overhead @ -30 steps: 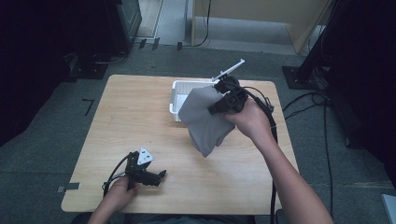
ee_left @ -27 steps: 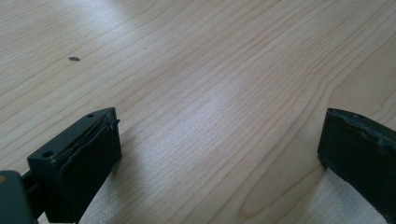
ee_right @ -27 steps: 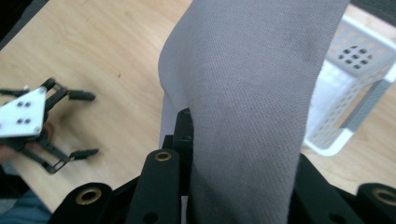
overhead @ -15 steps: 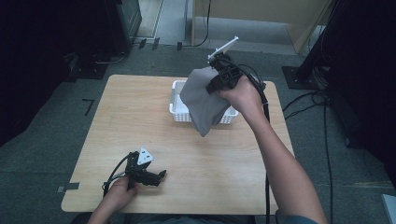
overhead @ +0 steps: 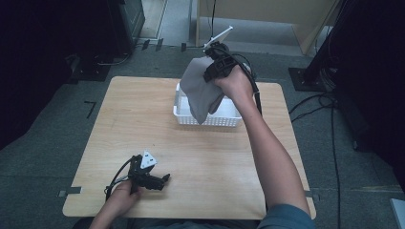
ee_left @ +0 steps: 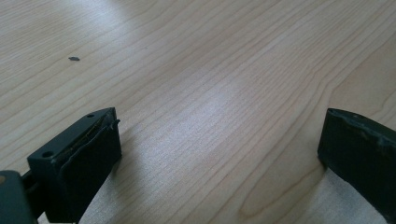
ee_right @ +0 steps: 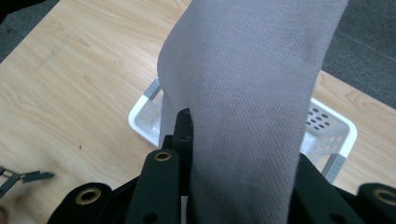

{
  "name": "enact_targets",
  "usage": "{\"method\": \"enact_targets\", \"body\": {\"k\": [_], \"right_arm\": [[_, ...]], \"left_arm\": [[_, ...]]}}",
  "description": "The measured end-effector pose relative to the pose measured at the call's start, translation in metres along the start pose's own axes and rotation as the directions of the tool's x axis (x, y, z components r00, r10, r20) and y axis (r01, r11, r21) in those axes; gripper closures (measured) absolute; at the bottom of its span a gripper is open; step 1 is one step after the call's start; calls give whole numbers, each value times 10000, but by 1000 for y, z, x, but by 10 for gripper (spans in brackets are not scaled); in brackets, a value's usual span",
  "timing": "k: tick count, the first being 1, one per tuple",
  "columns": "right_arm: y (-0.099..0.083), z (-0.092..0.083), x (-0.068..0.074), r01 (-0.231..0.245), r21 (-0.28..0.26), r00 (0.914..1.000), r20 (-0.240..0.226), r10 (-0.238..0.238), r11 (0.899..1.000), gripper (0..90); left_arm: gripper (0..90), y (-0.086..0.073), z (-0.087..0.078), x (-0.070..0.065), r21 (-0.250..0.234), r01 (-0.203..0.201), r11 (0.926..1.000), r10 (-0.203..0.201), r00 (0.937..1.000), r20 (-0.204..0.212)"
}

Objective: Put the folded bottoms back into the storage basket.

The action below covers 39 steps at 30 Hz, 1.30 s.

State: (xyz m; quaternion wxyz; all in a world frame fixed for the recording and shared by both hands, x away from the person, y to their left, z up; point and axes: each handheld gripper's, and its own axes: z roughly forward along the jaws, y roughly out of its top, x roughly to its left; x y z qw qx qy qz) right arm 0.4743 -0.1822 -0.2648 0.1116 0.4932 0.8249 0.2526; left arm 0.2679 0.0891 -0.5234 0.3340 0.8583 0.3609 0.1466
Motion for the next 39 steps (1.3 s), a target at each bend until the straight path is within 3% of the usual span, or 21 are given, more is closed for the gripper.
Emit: {"method": "enact_targets", "body": {"k": [6, 11, 17, 23, 29, 32, 36, 39], "right_arm": [[13, 16, -4, -229, -9, 9993, 311, 229, 9997, 725], [22, 32, -8, -338, 119, 9955, 891, 326, 9994, 725], [28, 48, -11, -738, 19, 9931, 918, 734, 9973, 725], [30, 69, 1, -797, -165, 9920, 966, 810, 9967, 725], [16, 92, 3, -1322, -172, 9901, 455, 1328, 9911, 725], [3, 100, -3, -1863, -433, 9823, 109, 1869, 9815, 724], [-15, 107, -15, -2209, -524, 9751, 90, 2216, 9739, 719], [-28, 109, -28, -2648, -648, 9641, 23, 2655, 9621, 718]], "left_arm": [[0, 0, 0, 0, -13, 41, 10000, -41, 10000, -1], [0, 0, 0, 0, 23, 36, 10000, -36, 10000, 1], [0, 0, 0, 0, 25, 24, 10000, -24, 10000, -8], [0, 0, 0, 0, 14, 36, 10000, -36, 10000, -14], [0, 0, 0, 0, -22, 47, 10000, -47, 10000, -33], [0, 0, 0, 0, -3, 36, 10000, -36, 10000, -24], [0, 0, 0, -1, -35, 78, 10000, -78, 10000, -55], [0, 0, 1, -1, -83, 108, 9999, -109, 9999, -83]]}}
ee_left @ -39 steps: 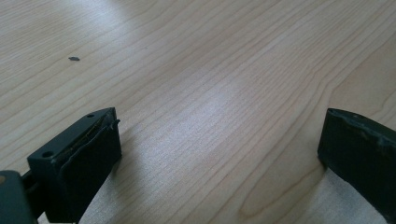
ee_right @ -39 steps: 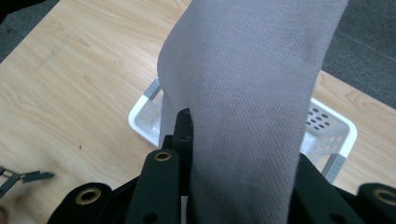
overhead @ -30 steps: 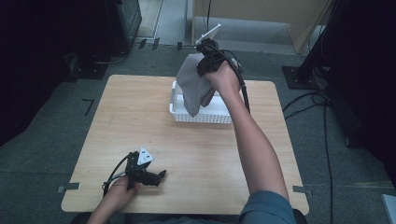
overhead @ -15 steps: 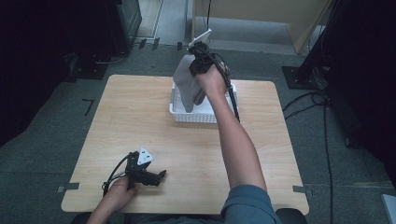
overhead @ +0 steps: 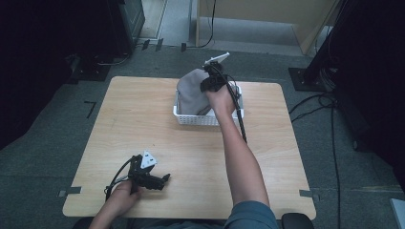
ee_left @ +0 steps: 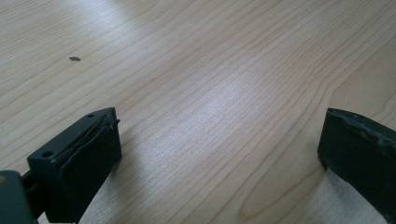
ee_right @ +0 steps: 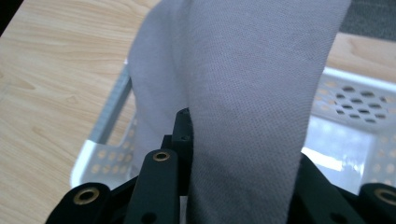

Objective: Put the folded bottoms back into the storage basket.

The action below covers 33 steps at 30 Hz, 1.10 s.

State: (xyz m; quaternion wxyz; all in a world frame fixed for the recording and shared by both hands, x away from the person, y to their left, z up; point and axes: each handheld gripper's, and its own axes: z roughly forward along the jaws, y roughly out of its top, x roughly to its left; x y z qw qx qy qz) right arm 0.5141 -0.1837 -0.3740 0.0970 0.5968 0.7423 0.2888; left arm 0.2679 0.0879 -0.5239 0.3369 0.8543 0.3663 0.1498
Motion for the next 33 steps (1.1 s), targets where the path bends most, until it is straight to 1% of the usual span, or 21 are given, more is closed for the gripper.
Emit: {"method": "enact_targets", "body": {"k": [2, 4, 8, 10, 12, 17, 21, 23, 26, 29, 33], "right_arm": [[-5, 2, -9, -291, 0, 9996, -54, 291, 9996, 717], [-11, 4, -16, -433, -1, 9990, -52, 433, 9991, 716], [-24, 8, -28, -808, -233, 9967, -81, 806, 9965, 713], [-29, 10, -33, -829, -383, 9964, -206, 822, 9958, 707], [-31, 11, -35, -784, -397, 9968, -174, 777, 9961, 703], [-35, 15, -43, -927, -403, 9956, -177, 920, 9949, 696], [-39, 18, -53, -1268, -347, 9916, -304, 1257, 9913, 689], [-42, 21, -58, -1452, -298, 9886, -456, 1437, 9890, 682], [-46, 24, -66, -1713, -168, 9841, -515, 1702, 9851, 672], [-49, 25, -70, -1818, -243, 9815, -648, 1800, 9830, 665], [-52, 30, -73, -1586, -251, 9846, -779, 1563, 9870, 621]], "left_arm": [[0, 0, 0, 0, -8, 5, 10000, -5, 10000, -1], [0, 0, 0, 0, 2, 0, 10000, 0, 10000, 15], [0, 0, 0, 0, -7, 3, 10000, -3, 10000, 2], [0, 0, 0, 0, -7, 21, 10000, -21, 10000, 2], [0, 0, 0, 0, -27, 54, 10000, -54, 10000, 10], [0, 0, 0, 0, -17, 42, 10000, -42, 10000, 9], [0, 0, 0, 0, 16, 8, 10000, -8, 10000, 18], [0, 0, 0, 0, 22, -1, 10000, 1, 10000, 17], [0, 0, 0, 0, 36, -16, 10000, 16, 10000, 21], [0, 0, 0, 0, 32, -16, 10000, 16, 10000, 17], [0, 0, 0, 0, 14, -1, 10000, 1, 10000, 10]]}}
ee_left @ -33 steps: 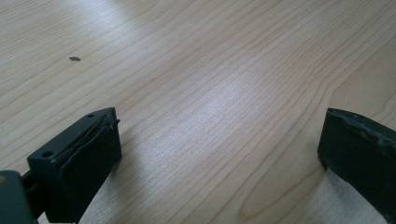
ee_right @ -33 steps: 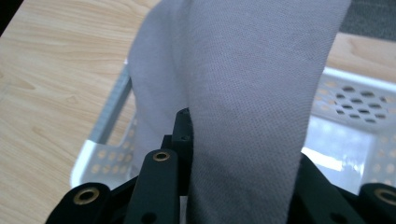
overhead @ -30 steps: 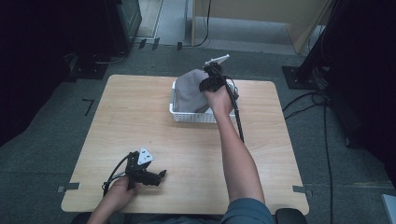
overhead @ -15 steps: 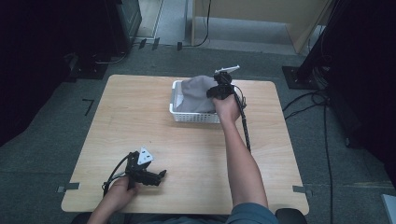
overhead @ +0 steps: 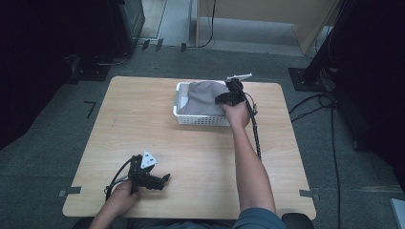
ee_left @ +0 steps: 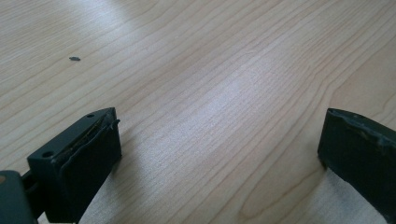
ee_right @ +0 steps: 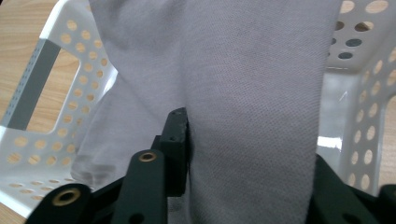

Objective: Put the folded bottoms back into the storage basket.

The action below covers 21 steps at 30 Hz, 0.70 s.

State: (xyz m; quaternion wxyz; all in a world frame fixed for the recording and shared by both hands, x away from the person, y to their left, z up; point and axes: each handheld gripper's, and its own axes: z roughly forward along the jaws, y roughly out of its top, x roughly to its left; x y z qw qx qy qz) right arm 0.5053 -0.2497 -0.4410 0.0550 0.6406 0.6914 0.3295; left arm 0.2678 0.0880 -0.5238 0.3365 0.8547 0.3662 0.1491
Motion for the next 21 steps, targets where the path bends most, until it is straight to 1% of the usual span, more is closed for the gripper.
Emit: {"method": "enact_targets", "body": {"k": [3, 6, 7, 9, 11, 14, 17, 19, 21], "right_arm": [[-1, 2, -4, 100, 76, 9999, -39, -100, 9999, 592], [-3, 3, -9, 90, 166, 9999, -83, -88, 9998, 533], [-3, 3, -10, 113, 231, 9999, -103, -111, 9997, 527], [-4, 1, -13, 303, 293, 9993, -239, -296, 9991, 498], [-4, -1, -14, 463, 331, 9989, -135, -459, 9984, 481], [-2, -9, -18, 428, 148, 9989, -178, -425, 9990, 449], [0, -17, -20, 496, -96, 9985, -211, -498, 9987, 449], [2, -21, -21, 583, -287, 9979, -279, -591, 9979, 450], [3, -25, -22, 826, -540, 9962, -238, -840, 9951, 451]], "left_arm": [[0, 0, 0, 0, 10, -6, 10000, 6, 10000, -1], [0, 0, 0, 0, 4, -3, 10000, 3, 10000, -1], [0, 0, 0, 0, -2, 3, 10000, -3, 10000, 2], [0, 0, 0, 0, 0, 4, 10000, -4, 10000, 3], [0, 0, 0, 0, 24, -23, 10000, 23, 10000, 6], [0, 0, 0, 0, 17, -20, 10000, 20, 10000, 6], [0, 0, 0, 0, 21, -9, 10000, 9, 10000, 12], [0, 0, 0, 0, 15, -22, 10000, 22, 10000, 2], [0, 0, 0, 0, 21, -11, 10000, 11, 10000, 12]]}}
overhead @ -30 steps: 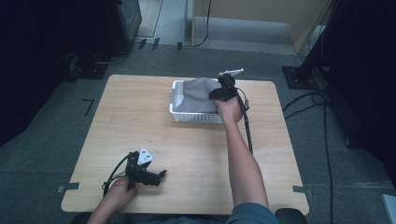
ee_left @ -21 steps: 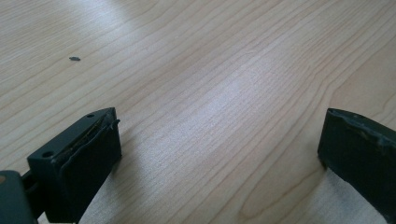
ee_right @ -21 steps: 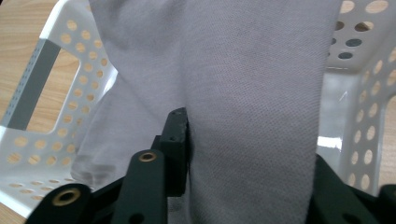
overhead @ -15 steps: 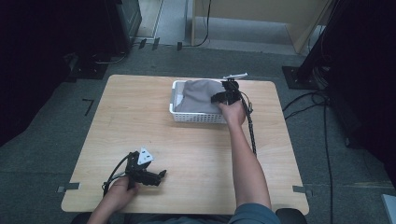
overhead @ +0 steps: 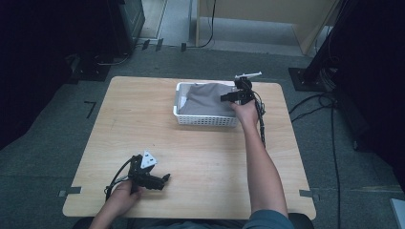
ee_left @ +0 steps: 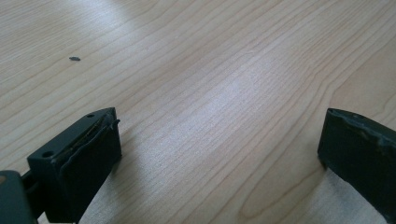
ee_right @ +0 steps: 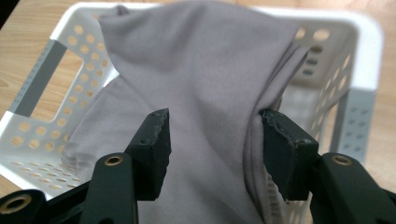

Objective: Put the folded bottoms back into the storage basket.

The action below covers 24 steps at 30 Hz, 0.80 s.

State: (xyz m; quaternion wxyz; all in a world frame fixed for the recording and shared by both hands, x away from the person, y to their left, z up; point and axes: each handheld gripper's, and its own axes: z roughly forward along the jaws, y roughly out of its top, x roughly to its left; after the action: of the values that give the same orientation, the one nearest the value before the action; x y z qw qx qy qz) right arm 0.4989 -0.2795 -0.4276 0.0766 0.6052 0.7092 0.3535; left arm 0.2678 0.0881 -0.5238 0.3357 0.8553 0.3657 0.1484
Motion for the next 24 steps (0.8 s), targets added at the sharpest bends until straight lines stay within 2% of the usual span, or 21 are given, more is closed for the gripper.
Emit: {"method": "enact_targets", "body": {"k": [4, 9, 12, 15, 17, 21, 24], "right_arm": [[8, -8, 3, 51, -178, 9997, 219, -47, 9998, 469], [16, -11, 4, -6, -348, 9998, 189, 13, 9994, 500], [21, -12, 5, -147, -341, 9996, 249, 155, 9993, 570], [29, -13, 7, -177, -315, 9998, 50, 178, 9993, 614], [29, -6, 10, 36, -223, 9999, 137, -33, 9997, 625], [25, 16, 8, -305, -104, 9995, -100, 304, 9995, 637], [21, 35, 9, -77, 147, 10000, -7, 77, 9999, 638]], "left_arm": [[0, 0, 0, 0, -10, 1, 10000, -1, 10000, -2], [0, 0, 0, 0, -12, -2, 10000, 2, 10000, -13], [0, 0, 0, 0, -23, 39, 10000, -40, 10000, -17], [0, 0, 0, 0, -19, 41, 10000, -41, 10000, -10], [0, 0, 0, 0, -12, 35, 10000, -35, 10000, -4], [0, 0, 0, 0, 29, -3, 10000, 3, 10000, -7], [0, 0, 0, 0, 7, 21, 10000, -21, 10000, -17]]}}
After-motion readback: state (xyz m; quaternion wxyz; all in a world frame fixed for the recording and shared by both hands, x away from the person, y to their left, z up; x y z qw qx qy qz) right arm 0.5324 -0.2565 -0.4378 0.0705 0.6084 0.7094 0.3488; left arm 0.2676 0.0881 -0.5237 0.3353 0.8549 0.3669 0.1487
